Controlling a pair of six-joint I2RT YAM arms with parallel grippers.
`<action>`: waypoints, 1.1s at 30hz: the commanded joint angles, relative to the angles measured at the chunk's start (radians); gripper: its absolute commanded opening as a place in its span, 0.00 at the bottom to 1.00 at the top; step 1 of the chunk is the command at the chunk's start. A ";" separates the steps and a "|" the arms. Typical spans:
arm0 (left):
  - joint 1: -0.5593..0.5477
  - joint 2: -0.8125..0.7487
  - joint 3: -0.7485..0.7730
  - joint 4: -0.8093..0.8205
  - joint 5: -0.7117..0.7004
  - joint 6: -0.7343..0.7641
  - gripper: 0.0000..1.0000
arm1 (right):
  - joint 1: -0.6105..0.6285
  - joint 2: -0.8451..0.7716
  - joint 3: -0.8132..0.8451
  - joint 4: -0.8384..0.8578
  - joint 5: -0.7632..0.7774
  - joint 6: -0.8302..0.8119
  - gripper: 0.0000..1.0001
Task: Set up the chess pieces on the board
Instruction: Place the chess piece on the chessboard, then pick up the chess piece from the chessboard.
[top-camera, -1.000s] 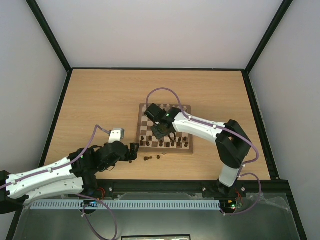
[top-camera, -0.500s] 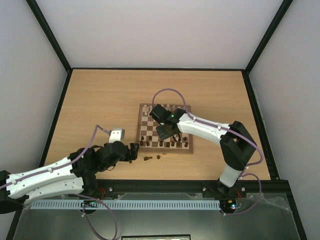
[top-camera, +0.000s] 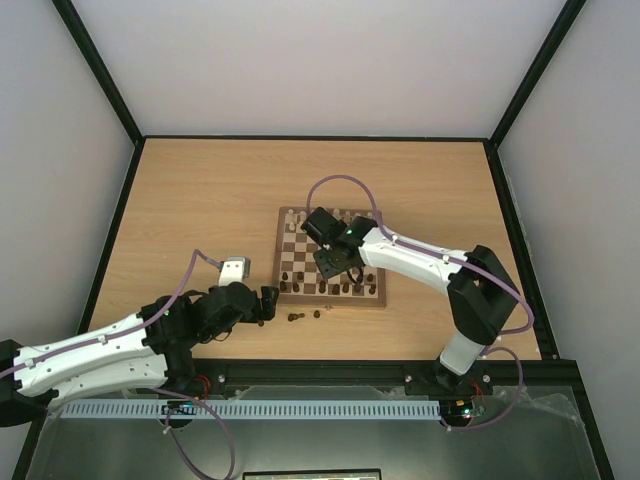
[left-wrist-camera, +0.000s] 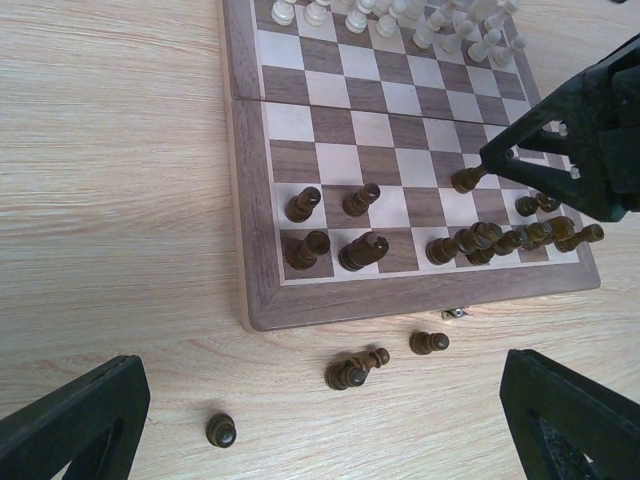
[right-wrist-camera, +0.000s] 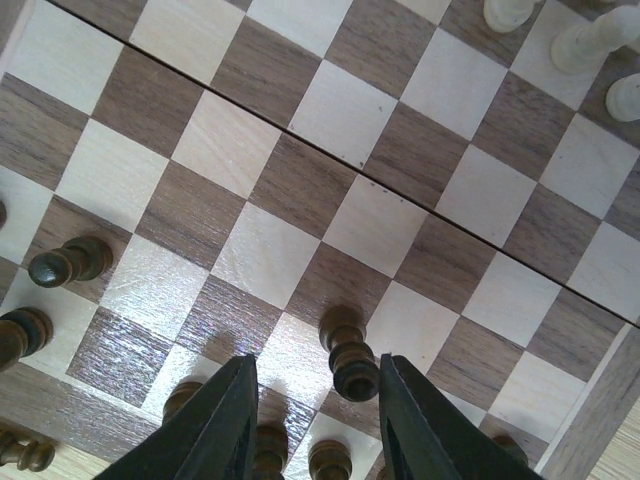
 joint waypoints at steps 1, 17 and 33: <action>-0.004 0.007 0.028 -0.004 -0.011 0.017 0.99 | -0.005 -0.046 -0.014 -0.050 0.023 0.009 0.34; -0.005 0.005 0.031 -0.002 -0.021 0.023 0.99 | 0.067 -0.220 -0.178 -0.053 -0.080 0.057 0.32; -0.004 0.003 0.024 -0.007 -0.021 0.017 0.99 | 0.100 -0.125 -0.172 -0.018 -0.068 0.063 0.29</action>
